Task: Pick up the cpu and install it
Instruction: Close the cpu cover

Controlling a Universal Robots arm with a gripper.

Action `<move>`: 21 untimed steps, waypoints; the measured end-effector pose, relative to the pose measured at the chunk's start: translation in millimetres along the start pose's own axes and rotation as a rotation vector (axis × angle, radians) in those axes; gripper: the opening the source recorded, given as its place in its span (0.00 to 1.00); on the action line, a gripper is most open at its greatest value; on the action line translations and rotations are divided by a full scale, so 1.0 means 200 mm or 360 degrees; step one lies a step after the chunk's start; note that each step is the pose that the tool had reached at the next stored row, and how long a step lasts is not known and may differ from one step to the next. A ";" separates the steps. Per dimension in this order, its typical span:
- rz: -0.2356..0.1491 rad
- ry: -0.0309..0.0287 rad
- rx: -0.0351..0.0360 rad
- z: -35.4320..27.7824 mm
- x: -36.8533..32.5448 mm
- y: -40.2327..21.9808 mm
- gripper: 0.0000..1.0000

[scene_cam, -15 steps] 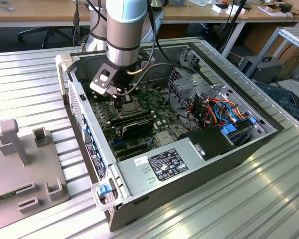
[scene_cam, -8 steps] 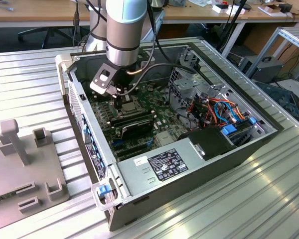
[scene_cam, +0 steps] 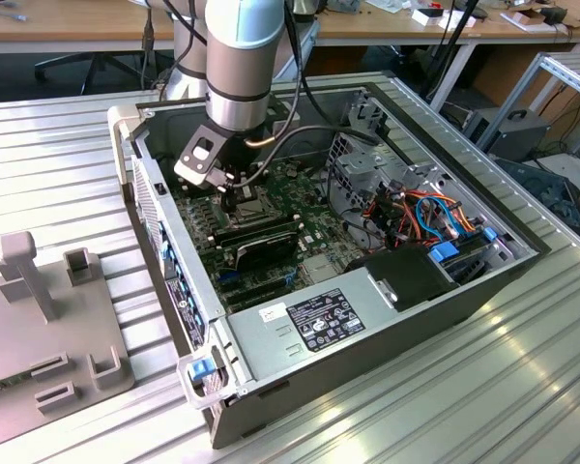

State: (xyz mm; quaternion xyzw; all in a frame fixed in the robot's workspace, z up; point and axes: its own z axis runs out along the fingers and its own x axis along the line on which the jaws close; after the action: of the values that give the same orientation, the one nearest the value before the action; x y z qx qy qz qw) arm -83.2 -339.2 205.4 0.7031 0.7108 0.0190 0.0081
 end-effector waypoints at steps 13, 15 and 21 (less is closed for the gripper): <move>-0.0001 -0.00172 0.0001 -0.134 0.001 0.068 0.11; -0.0001 -0.00173 0.0002 -0.132 0.001 0.115 0.11; -0.0001 -0.00204 0.0007 -0.130 0.000 0.180 0.11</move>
State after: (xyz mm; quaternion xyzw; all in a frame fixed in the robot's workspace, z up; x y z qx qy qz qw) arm -48.2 -339.3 232.7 0.7030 0.7110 0.0129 0.0111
